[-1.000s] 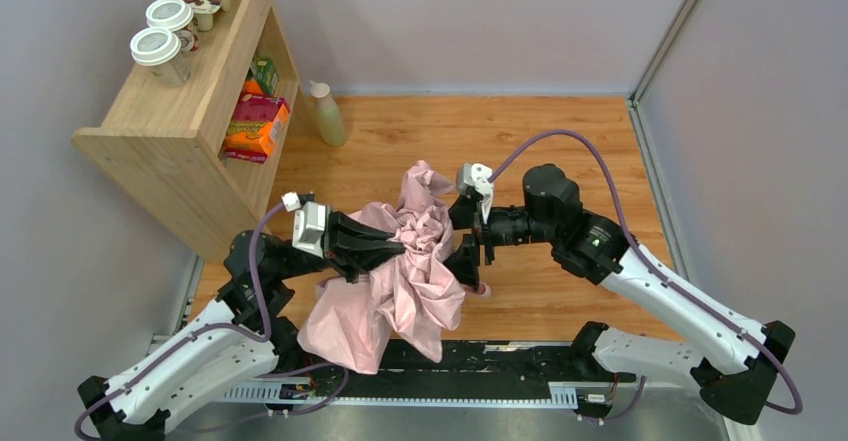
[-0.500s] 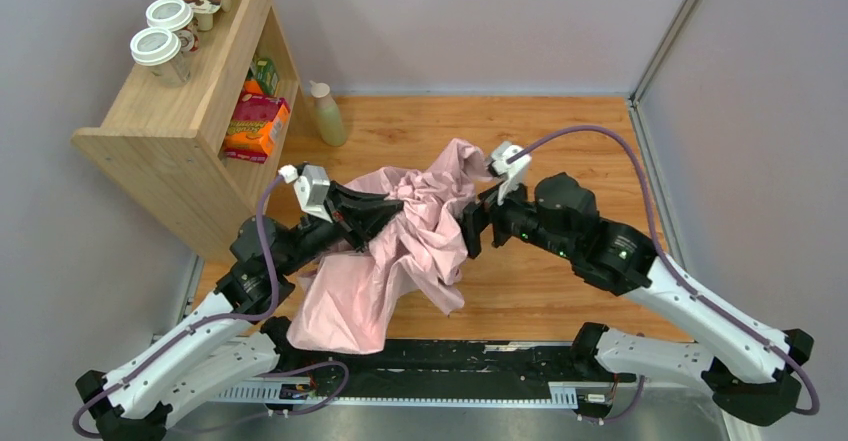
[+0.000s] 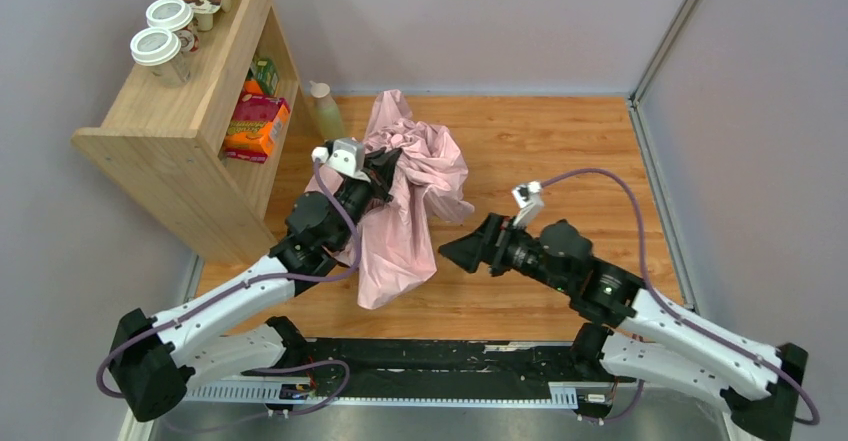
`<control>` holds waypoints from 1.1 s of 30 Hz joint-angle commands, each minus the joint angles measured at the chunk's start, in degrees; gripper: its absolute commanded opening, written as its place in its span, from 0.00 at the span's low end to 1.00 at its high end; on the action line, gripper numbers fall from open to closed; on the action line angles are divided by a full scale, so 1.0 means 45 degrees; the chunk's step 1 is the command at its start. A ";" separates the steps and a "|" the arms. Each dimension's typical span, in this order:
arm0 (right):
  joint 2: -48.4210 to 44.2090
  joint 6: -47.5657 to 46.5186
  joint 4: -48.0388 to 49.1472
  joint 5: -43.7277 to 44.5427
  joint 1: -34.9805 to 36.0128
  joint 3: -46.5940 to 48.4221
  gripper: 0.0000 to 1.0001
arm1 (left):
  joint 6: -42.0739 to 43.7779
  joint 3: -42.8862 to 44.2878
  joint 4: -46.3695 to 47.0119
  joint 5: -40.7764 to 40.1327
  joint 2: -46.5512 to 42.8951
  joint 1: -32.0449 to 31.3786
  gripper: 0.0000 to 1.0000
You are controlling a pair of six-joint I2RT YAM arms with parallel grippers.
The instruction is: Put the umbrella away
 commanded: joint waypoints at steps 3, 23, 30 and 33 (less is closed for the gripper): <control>0.2500 0.4056 0.3290 -0.0806 0.1049 0.0342 0.91 | 0.1044 0.1044 0.3973 -0.1080 0.0978 -0.0032 0.00; 0.3676 0.5533 0.8790 -0.2458 0.1050 -0.0734 0.00 | 0.0360 0.0499 0.4913 -0.2719 0.1370 -0.0051 0.00; 0.2621 0.1172 1.2826 -0.5939 0.1147 -0.0266 0.00 | -0.1786 -0.0225 0.4835 -0.3874 0.1019 -0.0051 0.00; 0.2815 0.0740 1.3389 -0.8024 0.1128 -0.0108 0.00 | -0.2840 -0.0167 0.4757 -0.3717 0.0980 -0.0032 0.00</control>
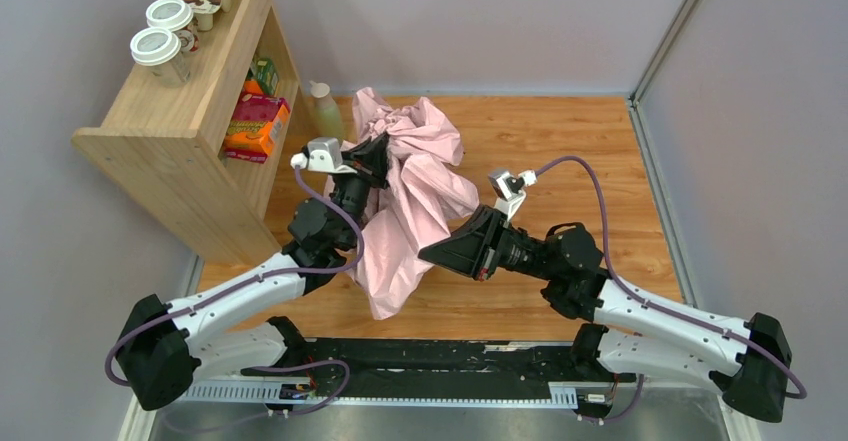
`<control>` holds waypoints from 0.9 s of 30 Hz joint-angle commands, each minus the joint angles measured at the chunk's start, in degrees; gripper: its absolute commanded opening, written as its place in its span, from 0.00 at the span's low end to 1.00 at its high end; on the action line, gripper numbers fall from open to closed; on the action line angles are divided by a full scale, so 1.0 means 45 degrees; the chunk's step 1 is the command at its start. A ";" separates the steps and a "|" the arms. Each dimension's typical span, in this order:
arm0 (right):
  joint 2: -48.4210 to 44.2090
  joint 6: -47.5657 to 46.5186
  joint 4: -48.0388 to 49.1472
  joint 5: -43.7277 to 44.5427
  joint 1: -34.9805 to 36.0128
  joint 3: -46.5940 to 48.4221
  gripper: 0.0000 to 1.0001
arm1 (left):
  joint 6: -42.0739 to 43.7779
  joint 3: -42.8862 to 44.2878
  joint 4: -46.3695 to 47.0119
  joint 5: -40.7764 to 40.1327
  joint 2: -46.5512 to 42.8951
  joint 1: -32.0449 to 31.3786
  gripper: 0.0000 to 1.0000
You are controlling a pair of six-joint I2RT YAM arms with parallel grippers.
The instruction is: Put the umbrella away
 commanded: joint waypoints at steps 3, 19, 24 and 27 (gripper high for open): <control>-0.0312 -0.2155 0.1538 -0.4474 0.0142 0.0563 0.05 | -0.1761 0.0392 0.0939 -0.0225 -0.0506 0.0036 0.00; -0.3089 -0.1222 -0.2647 0.1773 0.0142 -0.2095 0.99 | -0.1624 0.0999 0.0821 0.0420 -0.1074 0.0036 0.00; -0.1878 -0.0050 0.0022 0.1150 0.0161 -0.2620 1.00 | -0.1897 0.0862 0.0821 0.0381 -0.1229 0.0036 0.00; -0.1039 0.0673 0.3844 0.0506 0.0084 -0.3090 1.00 | -0.2423 0.0629 0.0938 0.0556 -0.1289 0.0056 0.00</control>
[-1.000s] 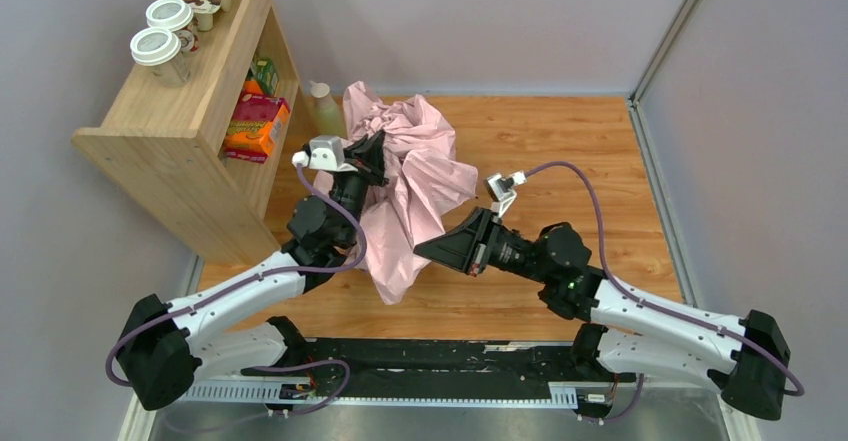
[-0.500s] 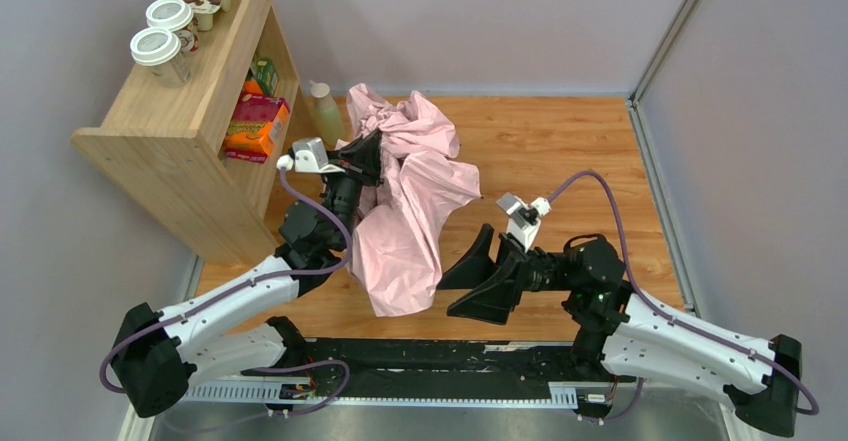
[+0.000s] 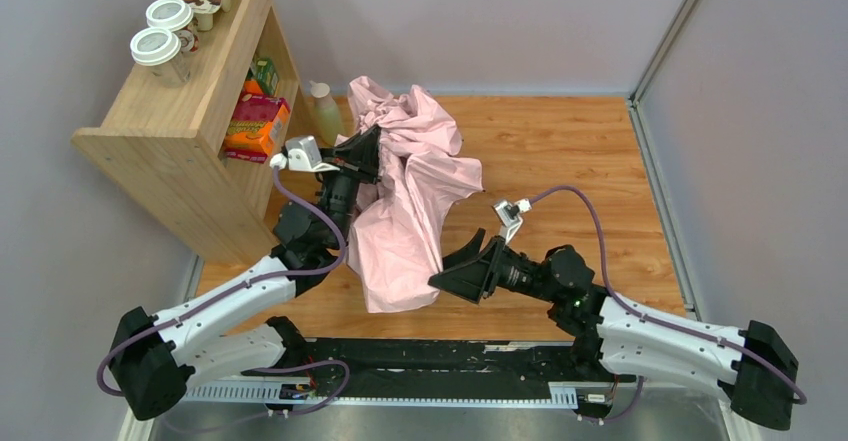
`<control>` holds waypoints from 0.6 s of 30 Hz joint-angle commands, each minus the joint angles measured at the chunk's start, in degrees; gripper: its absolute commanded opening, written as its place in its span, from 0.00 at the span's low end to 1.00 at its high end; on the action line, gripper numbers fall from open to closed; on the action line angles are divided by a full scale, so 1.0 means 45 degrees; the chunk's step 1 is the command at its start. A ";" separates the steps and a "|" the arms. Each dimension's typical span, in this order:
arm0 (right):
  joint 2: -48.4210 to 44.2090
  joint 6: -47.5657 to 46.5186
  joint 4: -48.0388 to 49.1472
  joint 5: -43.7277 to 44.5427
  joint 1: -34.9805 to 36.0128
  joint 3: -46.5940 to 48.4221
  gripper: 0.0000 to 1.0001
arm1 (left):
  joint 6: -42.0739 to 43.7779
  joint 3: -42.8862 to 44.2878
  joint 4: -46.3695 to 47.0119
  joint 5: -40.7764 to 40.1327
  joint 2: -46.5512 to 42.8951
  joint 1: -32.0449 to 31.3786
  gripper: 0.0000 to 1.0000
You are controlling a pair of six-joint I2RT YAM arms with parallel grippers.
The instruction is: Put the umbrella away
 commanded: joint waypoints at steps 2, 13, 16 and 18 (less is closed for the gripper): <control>0.1300 0.1408 0.6994 -0.0828 -0.0057 -0.0231 1.00 | -0.1346 0.0001 0.1380 0.0362 -0.0526 0.0027 0.00; 0.0917 0.1510 0.7261 -0.3094 -0.0136 0.2132 0.73 | -0.1116 -0.0372 0.1577 0.0186 -0.1112 0.0027 0.00; 0.0251 0.1389 0.6826 -0.3719 -0.0038 0.2523 0.41 | -0.1056 -0.0313 0.1577 0.0206 -0.1171 0.0046 0.00; 0.0210 0.1448 0.6728 -0.4284 0.0117 0.2952 0.24 | -0.1076 -0.0274 0.1654 0.0283 -0.1151 0.0046 0.00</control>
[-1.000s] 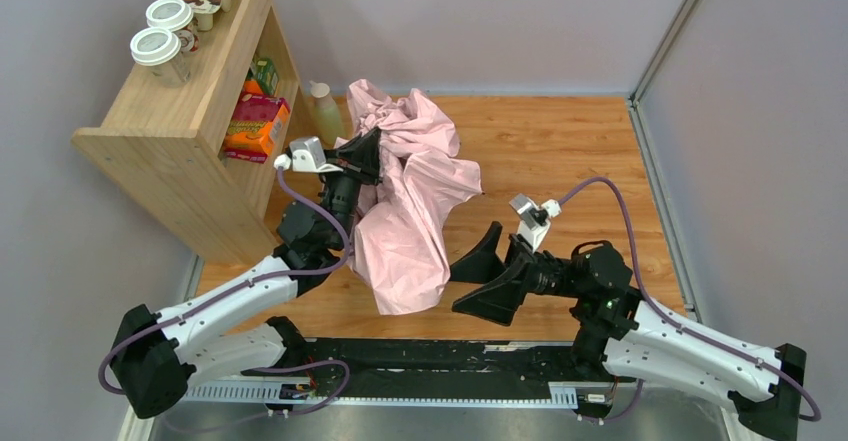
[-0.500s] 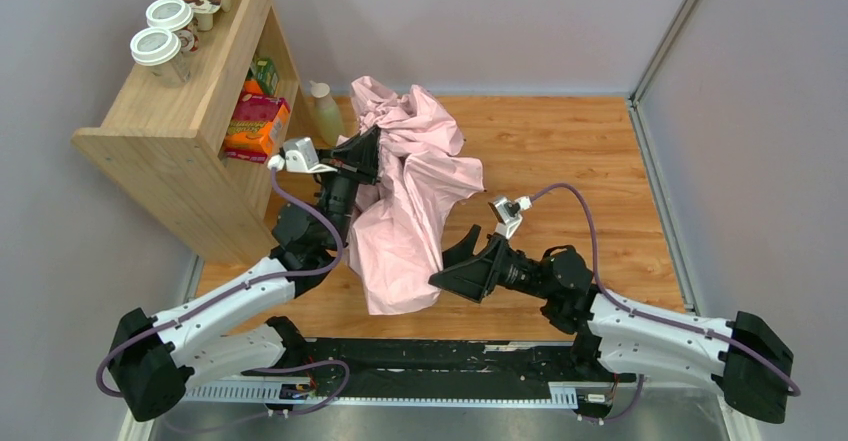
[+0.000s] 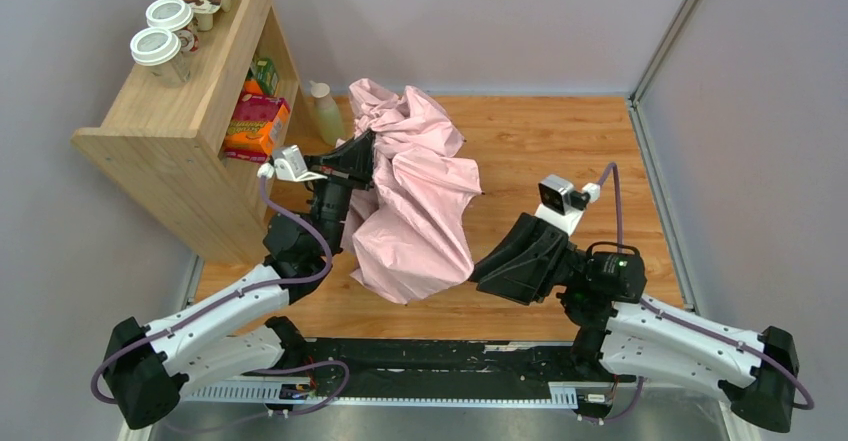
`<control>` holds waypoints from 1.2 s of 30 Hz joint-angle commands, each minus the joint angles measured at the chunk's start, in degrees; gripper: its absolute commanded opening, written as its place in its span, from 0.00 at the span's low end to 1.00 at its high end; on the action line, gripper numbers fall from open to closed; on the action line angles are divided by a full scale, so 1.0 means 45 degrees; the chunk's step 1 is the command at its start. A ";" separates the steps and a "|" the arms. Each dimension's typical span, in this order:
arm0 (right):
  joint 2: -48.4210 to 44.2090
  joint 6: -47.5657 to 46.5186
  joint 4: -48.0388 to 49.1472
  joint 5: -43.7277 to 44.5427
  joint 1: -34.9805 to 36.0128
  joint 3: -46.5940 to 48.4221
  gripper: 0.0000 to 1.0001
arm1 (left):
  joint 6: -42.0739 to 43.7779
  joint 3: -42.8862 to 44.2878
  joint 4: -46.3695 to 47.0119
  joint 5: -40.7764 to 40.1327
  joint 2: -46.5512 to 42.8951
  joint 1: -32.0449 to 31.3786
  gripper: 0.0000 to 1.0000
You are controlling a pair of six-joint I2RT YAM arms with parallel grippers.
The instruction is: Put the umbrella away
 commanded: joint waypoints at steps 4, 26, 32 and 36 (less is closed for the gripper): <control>-0.0381 -0.0207 -0.0989 -0.1819 0.0323 0.1271 0.22 | -0.0032 0.0474 0.1447 0.0338 -0.0228 0.0051 0.00; -0.0892 -1.4583 -2.2404 0.5438 0.0088 0.8342 1.00 | 0.0438 0.1762 -0.6301 0.9495 -0.3841 0.0051 0.00; -0.0226 -1.4523 -2.0763 0.4645 0.0264 0.7971 1.00 | -0.0442 0.1687 -0.6642 0.9653 -0.4153 0.0051 0.00; -0.0013 -1.5519 -2.0679 0.4086 0.0264 0.7714 1.00 | -0.0345 0.1627 -0.6482 1.1195 -0.4095 0.0051 0.00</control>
